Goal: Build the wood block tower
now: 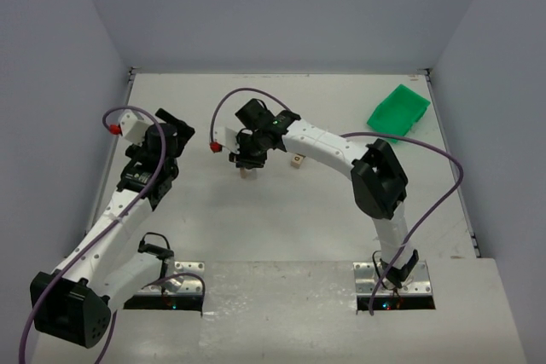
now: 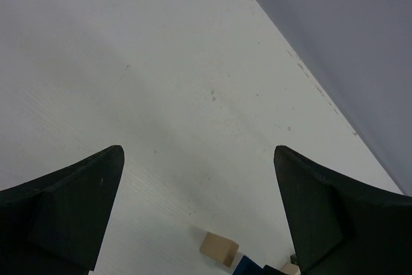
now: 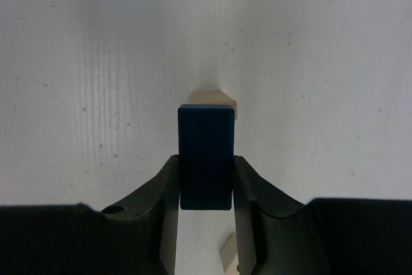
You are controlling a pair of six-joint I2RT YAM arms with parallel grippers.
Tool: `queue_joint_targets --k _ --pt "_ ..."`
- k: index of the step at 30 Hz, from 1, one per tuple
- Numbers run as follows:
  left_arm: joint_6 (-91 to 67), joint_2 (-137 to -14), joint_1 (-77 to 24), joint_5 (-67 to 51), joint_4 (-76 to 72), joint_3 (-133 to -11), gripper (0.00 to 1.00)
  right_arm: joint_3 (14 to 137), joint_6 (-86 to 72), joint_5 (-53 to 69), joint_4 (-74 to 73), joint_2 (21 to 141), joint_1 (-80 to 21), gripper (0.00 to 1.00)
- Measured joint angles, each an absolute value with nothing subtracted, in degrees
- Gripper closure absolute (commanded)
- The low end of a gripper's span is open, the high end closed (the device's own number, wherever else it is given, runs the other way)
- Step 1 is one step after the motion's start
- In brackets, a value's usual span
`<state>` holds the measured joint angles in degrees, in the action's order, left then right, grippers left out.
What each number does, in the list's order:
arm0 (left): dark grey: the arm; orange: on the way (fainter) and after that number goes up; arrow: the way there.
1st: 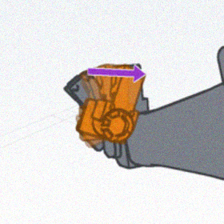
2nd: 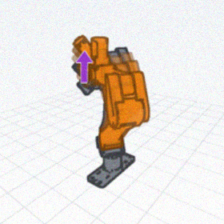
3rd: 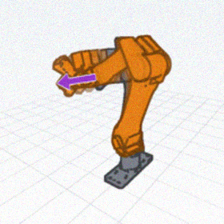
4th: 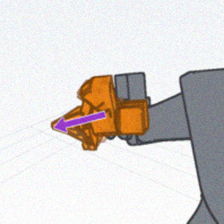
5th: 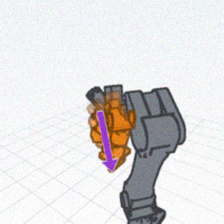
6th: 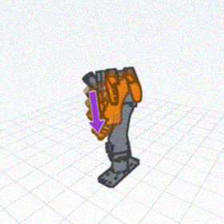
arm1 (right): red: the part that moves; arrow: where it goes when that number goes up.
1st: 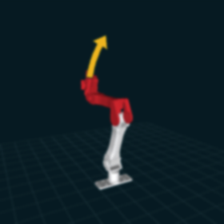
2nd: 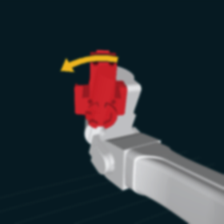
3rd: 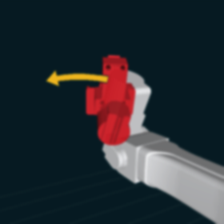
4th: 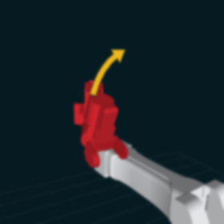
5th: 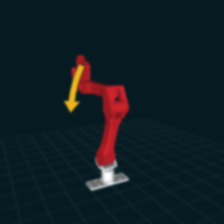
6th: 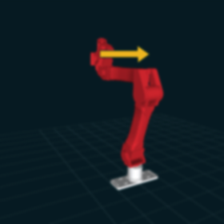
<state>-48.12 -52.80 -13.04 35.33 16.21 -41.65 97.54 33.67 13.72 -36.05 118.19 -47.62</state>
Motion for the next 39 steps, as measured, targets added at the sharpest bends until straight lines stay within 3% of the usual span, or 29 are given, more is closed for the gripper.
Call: queue_joint_targets --k 39 --pt "-47.85 -54.68 -13.04 34.92 15.27 -41.65 0.0 99.57 33.82 11.52 -35.55 122.87 -47.59 0.65"
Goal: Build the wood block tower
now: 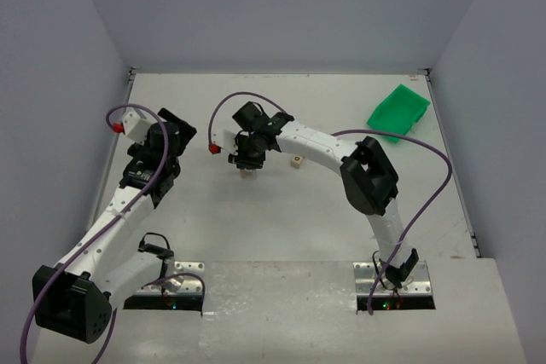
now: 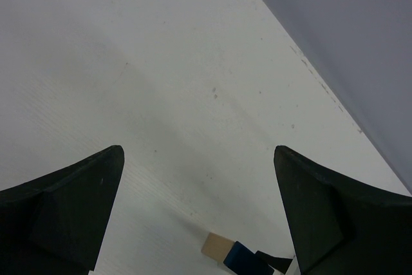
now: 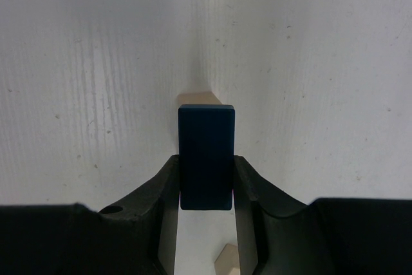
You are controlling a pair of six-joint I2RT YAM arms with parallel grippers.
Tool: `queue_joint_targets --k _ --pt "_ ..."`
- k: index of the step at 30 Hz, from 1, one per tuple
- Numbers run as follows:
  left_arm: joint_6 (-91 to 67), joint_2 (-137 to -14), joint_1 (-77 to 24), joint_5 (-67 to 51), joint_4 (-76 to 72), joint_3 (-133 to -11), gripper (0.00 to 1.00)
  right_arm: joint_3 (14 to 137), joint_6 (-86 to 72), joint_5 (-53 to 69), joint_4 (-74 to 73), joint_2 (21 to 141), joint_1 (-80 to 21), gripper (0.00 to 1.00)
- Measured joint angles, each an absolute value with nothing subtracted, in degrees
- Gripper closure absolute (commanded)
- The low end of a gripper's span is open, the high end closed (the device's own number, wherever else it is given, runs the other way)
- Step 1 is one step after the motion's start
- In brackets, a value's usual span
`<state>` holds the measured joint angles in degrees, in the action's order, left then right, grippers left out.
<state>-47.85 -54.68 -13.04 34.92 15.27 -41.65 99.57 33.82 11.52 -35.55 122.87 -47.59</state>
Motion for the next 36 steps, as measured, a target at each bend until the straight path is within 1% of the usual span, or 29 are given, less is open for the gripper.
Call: queue_joint_targets --k 24,28,31,36 --pt "-47.77 -54.81 -13.04 34.56 15.2 -41.65 0.0 99.45 32.71 10.52 -34.54 122.87 -47.4 0.58" --pt "-47.61 -54.94 -13.04 34.38 15.18 -41.65 0.0 99.18 32.52 10.53 -34.32 122.87 -47.4 0.53" --pt "-47.42 -54.98 -13.04 34.3 15.13 -41.65 0.0 98.77 32.4 10.52 -34.21 122.87 -47.4 0.45" --pt "-47.15 -55.05 -13.04 34.26 14.88 -41.65 0.0 98.43 32.42 10.51 -33.82 122.87 -47.4 0.37"
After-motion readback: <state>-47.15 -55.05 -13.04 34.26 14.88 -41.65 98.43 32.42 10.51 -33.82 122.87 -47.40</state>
